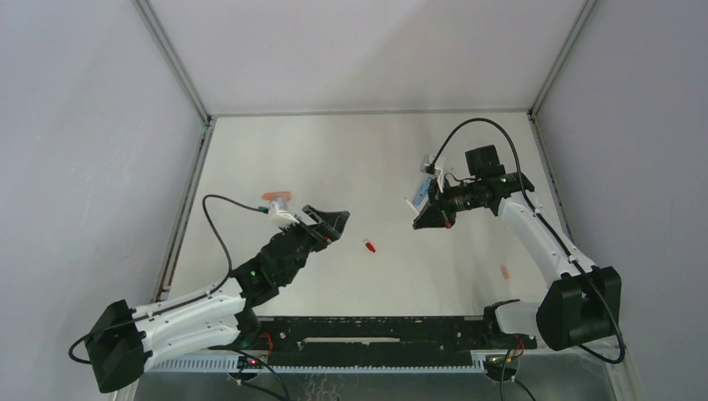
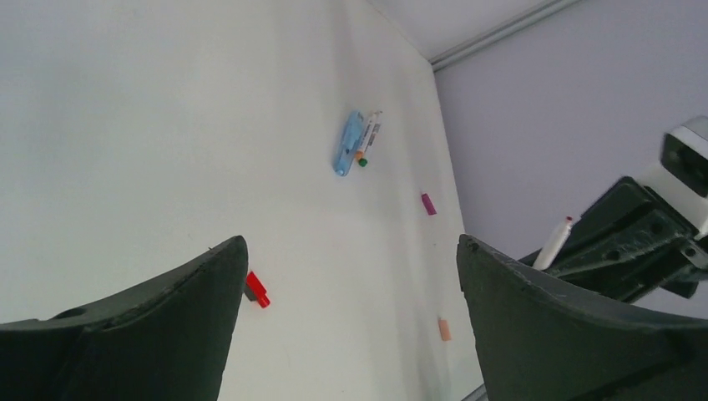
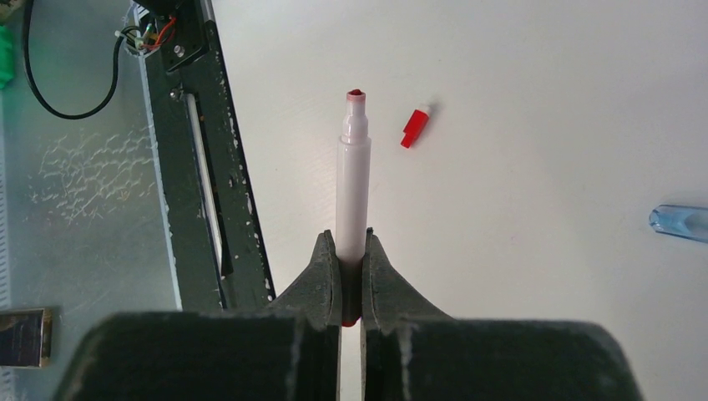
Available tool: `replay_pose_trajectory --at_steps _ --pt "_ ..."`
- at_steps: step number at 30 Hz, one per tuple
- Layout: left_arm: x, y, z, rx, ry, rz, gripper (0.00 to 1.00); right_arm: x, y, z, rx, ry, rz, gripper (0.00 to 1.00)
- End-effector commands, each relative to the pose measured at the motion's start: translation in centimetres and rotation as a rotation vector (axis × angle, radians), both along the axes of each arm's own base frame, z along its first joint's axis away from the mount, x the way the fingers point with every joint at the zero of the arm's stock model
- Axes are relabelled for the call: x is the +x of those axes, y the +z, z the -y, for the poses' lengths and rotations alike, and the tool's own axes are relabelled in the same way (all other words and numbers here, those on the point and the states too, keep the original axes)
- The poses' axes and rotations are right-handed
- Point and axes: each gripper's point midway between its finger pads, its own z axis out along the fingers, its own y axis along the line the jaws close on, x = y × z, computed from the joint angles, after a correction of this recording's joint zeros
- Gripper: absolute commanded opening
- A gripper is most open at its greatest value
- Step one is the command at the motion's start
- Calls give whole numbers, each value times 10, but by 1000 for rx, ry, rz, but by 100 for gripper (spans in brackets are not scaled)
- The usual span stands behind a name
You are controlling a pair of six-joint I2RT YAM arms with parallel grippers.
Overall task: Insert the pens into the pen caps
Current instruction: Insert the pen cap onto the pen.
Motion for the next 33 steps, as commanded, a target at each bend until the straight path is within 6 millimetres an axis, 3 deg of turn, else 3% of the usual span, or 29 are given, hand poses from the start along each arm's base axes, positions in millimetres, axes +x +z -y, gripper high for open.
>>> replay_pose_trajectory --at_steps 1,4,6,8,15,21,33 --pt "1 -25 7 -66 50 -204 94 1 19 -1 28 19 66 0" --pt "2 -42 16 12 82 -371 80 2 19 0 20 14 72 0" --pt "6 -46 26 72 97 -451 75 3 18 1 12 9 79 0" --pt "5 -64 31 141 105 -525 66 4 17 2 2 6 84 0" --pt "7 -98 64 204 69 -711 54 6 12 5 -7 -2 82 0" --pt "3 -126 80 338 44 -862 50 6 13 5 -7 -2 85 0" --pt "6 -148 90 423 47 -938 50 5 14 5 -5 -2 91 0"
